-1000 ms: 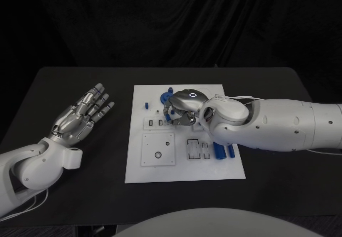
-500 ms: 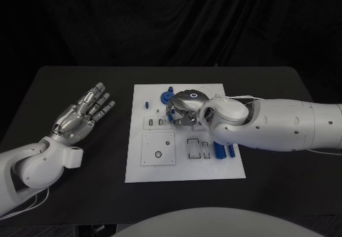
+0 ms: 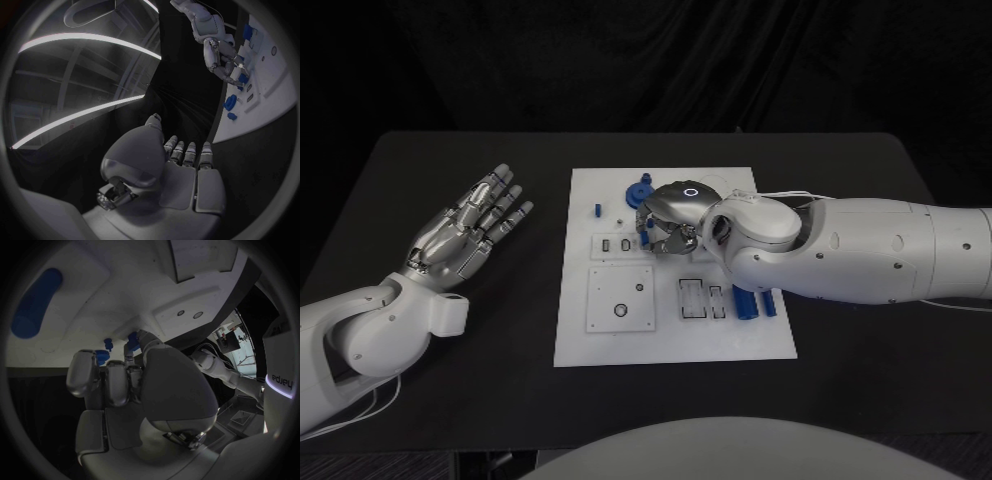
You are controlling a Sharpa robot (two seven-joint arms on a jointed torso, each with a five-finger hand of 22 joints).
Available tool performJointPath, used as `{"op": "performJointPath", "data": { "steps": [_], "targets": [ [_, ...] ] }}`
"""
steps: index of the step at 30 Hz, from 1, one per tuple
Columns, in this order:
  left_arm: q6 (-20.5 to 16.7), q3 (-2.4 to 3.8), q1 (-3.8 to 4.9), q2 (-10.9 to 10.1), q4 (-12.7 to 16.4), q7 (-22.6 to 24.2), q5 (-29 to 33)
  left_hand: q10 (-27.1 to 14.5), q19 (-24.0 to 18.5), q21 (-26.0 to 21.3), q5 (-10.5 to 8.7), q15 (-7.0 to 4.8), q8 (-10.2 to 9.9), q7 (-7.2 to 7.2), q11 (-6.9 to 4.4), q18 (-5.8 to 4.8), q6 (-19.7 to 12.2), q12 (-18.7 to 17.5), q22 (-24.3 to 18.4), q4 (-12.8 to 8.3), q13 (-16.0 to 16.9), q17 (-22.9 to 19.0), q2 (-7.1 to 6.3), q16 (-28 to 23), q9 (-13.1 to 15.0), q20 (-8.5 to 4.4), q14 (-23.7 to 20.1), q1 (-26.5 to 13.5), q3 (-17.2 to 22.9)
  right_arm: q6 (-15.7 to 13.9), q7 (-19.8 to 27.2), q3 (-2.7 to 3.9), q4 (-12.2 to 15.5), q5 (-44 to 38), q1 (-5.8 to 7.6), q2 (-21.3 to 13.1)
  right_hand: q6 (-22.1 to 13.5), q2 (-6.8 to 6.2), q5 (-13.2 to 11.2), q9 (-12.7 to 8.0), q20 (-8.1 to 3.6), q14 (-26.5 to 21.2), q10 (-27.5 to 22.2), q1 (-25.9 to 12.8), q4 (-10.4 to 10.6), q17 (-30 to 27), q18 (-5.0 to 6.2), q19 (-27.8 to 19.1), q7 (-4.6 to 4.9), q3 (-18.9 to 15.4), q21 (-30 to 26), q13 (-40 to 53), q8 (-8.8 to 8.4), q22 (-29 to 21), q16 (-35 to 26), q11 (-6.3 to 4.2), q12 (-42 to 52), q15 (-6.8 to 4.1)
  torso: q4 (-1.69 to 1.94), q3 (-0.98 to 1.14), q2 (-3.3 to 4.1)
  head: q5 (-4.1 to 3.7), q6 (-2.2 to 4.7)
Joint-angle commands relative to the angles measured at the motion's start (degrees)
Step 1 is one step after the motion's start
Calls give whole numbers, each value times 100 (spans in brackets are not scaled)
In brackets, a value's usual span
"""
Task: Assemble the parts on the task board
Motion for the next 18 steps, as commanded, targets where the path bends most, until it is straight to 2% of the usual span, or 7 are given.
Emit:
{"op": "performJointPath", "data": {
  "steps": [1,2,6,10,14,17,18],
  "targets": [
    [96,5,-2,19,-4,255,21,-16,7,-35,23,38,13,40,15,-32,9,10,-5,-27,3,-9,19,-21,7,39,-12,32,2,165,-81,3,-11,-64,-20,8,-153,-5,-175,-51,18,198,-56,-70,8,298,53,-14,13,-54,-47,716,-101,437,-48,6,-33,25,8,1,2,-8,-9],
    [98,5,-3,23,-9,254,21,-16,7,-35,23,38,13,40,15,-32,9,10,-5,-27,3,-9,19,-21,7,39,-12,32,2,179,-78,3,-16,-64,-22,10,-201,-7,-227,-68,17,197,-56,-81,10,295,54,-15,12,-61,-56,716,-138,436,-52,3,-33,23,8,2,3,-11,-7],
    [105,5,-3,33,-26,253,21,-16,7,-35,23,38,13,40,15,-32,9,10,-5,-27,3,-9,19,-21,7,39,-12,32,2,207,-63,3,-30,-64,-28,16,-609,-66,-712,-236,10,177,-126,-155,39,262,68,-38,-5,-164,-149,654,-454,419,-90,-12,-78,14,6,-2,0,-7,-8],
    [109,5,-4,38,-38,257,21,-19,7,-35,24,38,12,49,14,-32,4,8,-5,-31,2,-9,20,-21,6,40,-12,32,5,198,-33,3,-35,-64,-31,16,-679,-96,-836,-288,7,172,-157,-168,73,252,71,-42,-8,-202,-179,627,-519,416,-101,-14,-97,13,2,0,2,-2,-6],
    [105,5,-4,42,-46,268,21,-20,7,-35,24,38,12,53,13,-31,5,7,-5,-32,2,-9,21,-21,6,40,-12,31,7,119,19,3,-26,-64,-32,-1,-824,-183,-1078,-388,4,165,-214,-174,193,243,75,-46,-19,-267,-221,578,-634,416,-113,-19,-133,10,1,0,4,6,12],
    [86,5,-4,41,-45,285,22,-19,7,-35,23,38,13,55,12,-31,12,8,-5,-32,2,-9,22,-21,7,40,-12,29,8,-5,73,4,-4,-64,-32,-27,-1025,-327,-1268,-496,1,157,-307,-175,328,231,80,-52,-33,-343,-259,501,-761,416,-127,-25,-190,5,1,0,0,13,34],
    [72,5,-4,41,-38,295,34,-19,7,-35,23,38,14,60,8,-31,14,8,-5,-29,2,-9,27,-21,8,40,-12,27,10,-74,104,4,10,-64,-32,-42,-1025,-328,-1268,-497,1,157,-307,-175,328,231,80,-52,-34,-343,-259,501,-761,416,-127,-25,-190,5,1,2,0,18,55]
  ]
}}
